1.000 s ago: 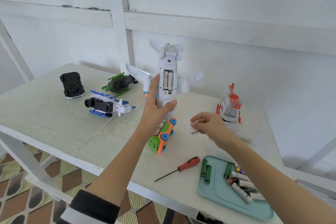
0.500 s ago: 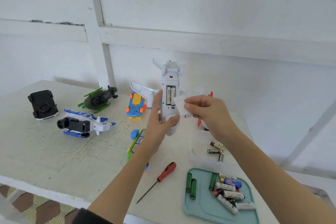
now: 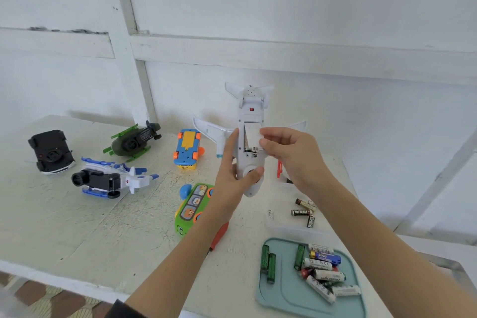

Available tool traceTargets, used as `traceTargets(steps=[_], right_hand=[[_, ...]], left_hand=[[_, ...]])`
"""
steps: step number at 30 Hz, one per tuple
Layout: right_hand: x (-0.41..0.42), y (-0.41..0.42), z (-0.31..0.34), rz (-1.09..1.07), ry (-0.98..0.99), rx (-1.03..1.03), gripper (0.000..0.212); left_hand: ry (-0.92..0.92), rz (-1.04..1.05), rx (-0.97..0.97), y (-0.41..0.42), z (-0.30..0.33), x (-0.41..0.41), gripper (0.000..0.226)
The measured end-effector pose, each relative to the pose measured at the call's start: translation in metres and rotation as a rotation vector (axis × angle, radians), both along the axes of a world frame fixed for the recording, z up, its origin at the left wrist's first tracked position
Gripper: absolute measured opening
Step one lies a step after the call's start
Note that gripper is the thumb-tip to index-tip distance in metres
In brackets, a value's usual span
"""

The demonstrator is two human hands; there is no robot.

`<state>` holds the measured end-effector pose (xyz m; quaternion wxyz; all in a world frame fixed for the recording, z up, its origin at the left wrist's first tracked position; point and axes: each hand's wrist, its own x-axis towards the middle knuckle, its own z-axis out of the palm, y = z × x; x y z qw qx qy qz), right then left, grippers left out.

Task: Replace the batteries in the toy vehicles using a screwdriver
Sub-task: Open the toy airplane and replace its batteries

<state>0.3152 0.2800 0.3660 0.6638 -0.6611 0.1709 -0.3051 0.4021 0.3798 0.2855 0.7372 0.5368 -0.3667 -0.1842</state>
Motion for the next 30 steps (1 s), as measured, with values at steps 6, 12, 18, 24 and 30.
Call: traceTargets(steps=[6,12,18,24,30], right_hand=[[0.001,-0.002,-0.001,0.012,-0.017,0.021,0.020],[0.001,-0.003,-0.003,0.016,-0.028,0.040,0.020],[0.003,-0.003,-0.004,-0.003,-0.032,0.032,0.021],[-0.001,-0.007,-0.003,0.050,0.032,-0.084,0.029],[-0.005,-0.012,-0.005,0.130,0.070,-0.145,0.042]], left_hand=[[0.021,0.002,0.005,-0.001,0.001,0.000,0.088],[0.018,0.004,0.005,-0.001,0.000,-0.001,0.086],[0.017,0.018,0.018,-0.004,-0.001,-0.001,0.089],[0.030,0.011,0.020,-0.004,-0.004,0.000,0.088],[0.043,0.005,0.026,-0.005,-0.007,0.001,0.090]])
